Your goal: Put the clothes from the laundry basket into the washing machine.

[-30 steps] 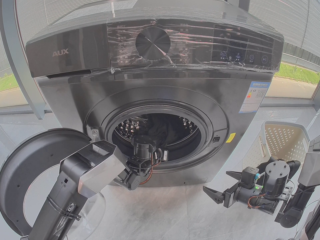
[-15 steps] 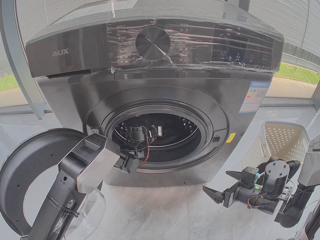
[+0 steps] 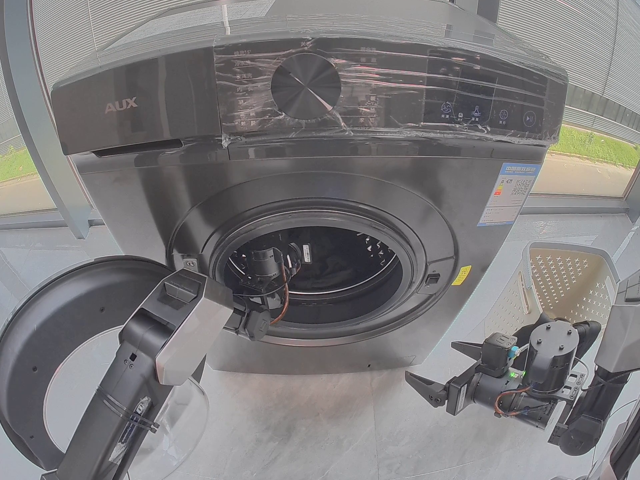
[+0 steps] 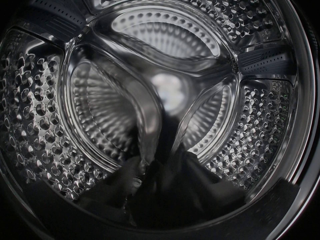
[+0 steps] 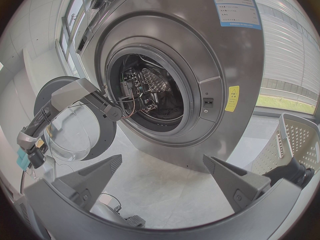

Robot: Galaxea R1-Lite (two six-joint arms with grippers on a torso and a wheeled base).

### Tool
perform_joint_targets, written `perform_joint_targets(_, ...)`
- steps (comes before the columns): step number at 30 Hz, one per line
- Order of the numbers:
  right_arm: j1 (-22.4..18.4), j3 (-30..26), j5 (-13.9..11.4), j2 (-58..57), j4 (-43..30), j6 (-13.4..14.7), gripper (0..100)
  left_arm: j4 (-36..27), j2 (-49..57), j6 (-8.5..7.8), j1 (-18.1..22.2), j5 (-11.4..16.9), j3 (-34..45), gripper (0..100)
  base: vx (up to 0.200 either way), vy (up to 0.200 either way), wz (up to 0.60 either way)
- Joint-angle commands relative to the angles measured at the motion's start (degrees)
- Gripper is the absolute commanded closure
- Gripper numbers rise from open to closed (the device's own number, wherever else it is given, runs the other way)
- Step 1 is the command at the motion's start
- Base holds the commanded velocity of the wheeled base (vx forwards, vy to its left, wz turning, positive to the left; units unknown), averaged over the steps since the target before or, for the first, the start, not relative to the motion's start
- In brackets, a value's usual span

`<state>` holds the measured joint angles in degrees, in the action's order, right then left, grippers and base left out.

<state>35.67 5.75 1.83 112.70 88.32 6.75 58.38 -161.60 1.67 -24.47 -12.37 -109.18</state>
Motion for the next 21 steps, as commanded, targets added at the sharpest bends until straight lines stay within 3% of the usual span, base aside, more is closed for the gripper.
perform_joint_targets(1, -0.1, 0.0, 0.0, 0.0, 0.0, 0.0, 0, 0.6, 2.0, 0.79, -1.2, 0.0, 6.1, 0, 0.000, 0.000, 0.00)
perform_joint_targets(3, -0.1, 0.0, 0.0, -0.1, 0.0, -0.1, 0, 0.6, 7.5, 1.32, -2.8, 0.1, 14.5, 0, 0.000, 0.000, 0.00)
perform_joint_targets(4, -0.1, 0.0, 0.0, -0.1, 0.0, -0.1, 0, 0.6, 7.5, 1.32, -2.8, 0.1, 14.5, 0, 0.000, 0.000, 0.00)
perform_joint_targets(5, -0.2, 0.0, 0.0, -0.1, 0.0, -0.1, 0, 0.2, 12.5, 2.64, -4.6, 1.0, 23.4, 0, 0.000, 0.000, 0.00)
perform_joint_targets(7, -0.1, 0.0, 0.0, -0.1, 0.0, -0.1, 0, 0.6, 16.3, 3.25, -6.9, 1.7, 29.9, 0, 0.000, 0.000, 0.00)
perform_joint_targets(21, -0.2, -0.7, 0.0, -1.3, 0.0, -0.1, 0, 10.6, 34.0, 3.34, -17.5, 1.7, 60.8, 0, 0.000, 0.000, 0.00)
